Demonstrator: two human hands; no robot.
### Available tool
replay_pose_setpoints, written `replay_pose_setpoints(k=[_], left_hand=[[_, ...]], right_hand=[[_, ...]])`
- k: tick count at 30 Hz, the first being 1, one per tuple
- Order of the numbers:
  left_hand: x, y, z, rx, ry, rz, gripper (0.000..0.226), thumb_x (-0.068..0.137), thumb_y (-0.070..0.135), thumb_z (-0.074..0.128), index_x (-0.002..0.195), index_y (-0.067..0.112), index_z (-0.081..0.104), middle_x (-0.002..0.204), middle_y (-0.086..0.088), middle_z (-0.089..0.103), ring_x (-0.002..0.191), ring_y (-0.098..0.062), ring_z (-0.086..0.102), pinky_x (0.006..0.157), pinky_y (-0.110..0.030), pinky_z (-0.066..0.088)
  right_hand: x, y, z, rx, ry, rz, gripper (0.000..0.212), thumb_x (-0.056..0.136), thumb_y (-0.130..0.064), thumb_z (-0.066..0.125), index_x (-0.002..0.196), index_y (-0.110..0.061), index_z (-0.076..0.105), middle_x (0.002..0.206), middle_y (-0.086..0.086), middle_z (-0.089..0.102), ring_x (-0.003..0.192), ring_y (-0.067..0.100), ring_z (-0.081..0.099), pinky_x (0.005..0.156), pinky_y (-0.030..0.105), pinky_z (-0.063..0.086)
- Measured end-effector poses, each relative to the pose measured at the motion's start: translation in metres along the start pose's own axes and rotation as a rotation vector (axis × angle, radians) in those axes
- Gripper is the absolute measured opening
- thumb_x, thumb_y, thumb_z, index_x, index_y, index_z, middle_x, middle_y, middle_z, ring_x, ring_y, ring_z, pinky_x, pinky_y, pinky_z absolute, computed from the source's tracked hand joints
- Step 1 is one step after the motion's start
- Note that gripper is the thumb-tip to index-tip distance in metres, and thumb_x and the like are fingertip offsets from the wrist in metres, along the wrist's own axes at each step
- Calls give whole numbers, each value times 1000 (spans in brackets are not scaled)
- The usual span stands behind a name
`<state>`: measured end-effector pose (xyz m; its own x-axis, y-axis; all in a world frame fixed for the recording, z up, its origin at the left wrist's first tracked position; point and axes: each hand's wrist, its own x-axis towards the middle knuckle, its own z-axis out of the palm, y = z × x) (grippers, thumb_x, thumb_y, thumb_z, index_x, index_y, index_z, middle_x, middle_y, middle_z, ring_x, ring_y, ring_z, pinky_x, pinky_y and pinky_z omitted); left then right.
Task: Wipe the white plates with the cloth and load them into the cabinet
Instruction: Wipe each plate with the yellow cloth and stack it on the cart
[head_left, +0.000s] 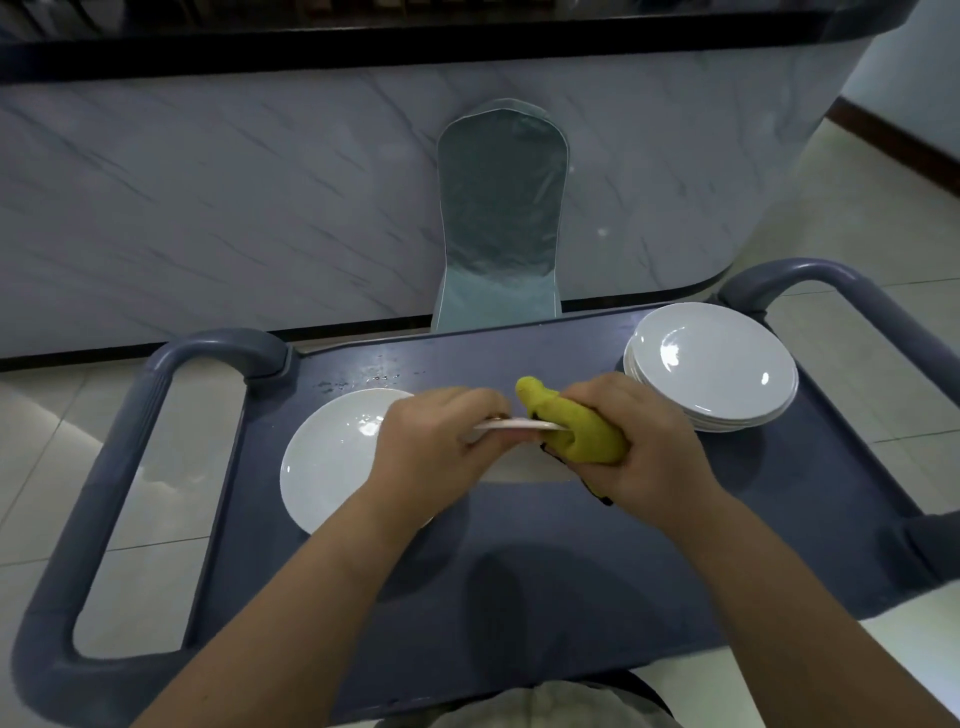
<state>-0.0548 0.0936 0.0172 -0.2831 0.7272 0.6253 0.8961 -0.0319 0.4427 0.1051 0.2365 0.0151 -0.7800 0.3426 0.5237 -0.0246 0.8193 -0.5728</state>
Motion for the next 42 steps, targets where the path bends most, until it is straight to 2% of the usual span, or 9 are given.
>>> replay_pose_setpoints(k=[3,6,9,11,15,21,31,37,42], left_hand=[[-18,3,-5,-308,131,-482,28,69,46,78,90,32,68,92,12,69,87,-9,65,78,-23,52],[-40,-2,-13,-692,401,-1092,34,73,49,75,90,21,67,87,0,72,79,-19,69,64,-25,56],[-42,12,-6,-1445,125,-1655,61,72,54,64,107,4,65,99,-16,73,81,-26,73,61,-33,58],[-31,27,7,-1713,113,-1640,62,75,43,68,117,-1,62,113,-22,69,96,-32,71,68,-39,60],[-6,41,19,-1762,348,-1521,49,76,8,67,121,-7,56,107,-23,71,90,-31,72,64,-39,60],[-6,46,29,-1676,314,-1323,48,79,7,63,126,3,56,119,-18,68,106,-28,68,79,-39,60],[-11,61,28,-1378,295,-1122,62,69,2,76,126,11,55,120,-10,69,109,-26,67,77,-33,58],[1,74,44,-1476,436,-1190,54,73,6,67,126,12,57,110,-11,72,93,-22,72,70,-33,60],[-8,86,54,-1593,493,-1162,52,74,0,66,124,13,59,122,-9,68,109,-25,67,86,-42,56]], right_hand=[[-8,10,-7,-170,121,-92,32,79,-18,78,108,-6,70,96,8,66,80,24,63,66,41,52],[-12,21,-12,-318,204,-185,31,80,-16,78,108,-8,70,95,15,67,76,32,64,63,42,53],[-8,31,-15,-450,177,-362,34,76,-12,79,108,-12,67,96,17,69,73,34,64,61,40,52],[-4,31,-13,-446,138,-430,28,76,-11,79,103,-10,73,97,17,69,74,34,64,61,39,51],[-3,33,-15,-382,83,-445,33,83,-19,74,114,-17,63,106,15,67,83,34,61,70,40,49],[-35,18,21,-191,156,-81,58,79,-52,70,128,-24,55,133,7,45,113,35,47,103,43,37],[-10,58,-6,141,231,199,32,90,-18,57,121,-24,59,126,4,53,118,17,49,103,48,38],[-55,23,13,-26,101,-208,38,90,-17,57,127,-26,60,139,3,46,109,31,45,103,33,33],[-29,71,-38,102,230,257,34,90,-15,54,122,-26,61,129,0,51,114,23,46,105,45,37]])
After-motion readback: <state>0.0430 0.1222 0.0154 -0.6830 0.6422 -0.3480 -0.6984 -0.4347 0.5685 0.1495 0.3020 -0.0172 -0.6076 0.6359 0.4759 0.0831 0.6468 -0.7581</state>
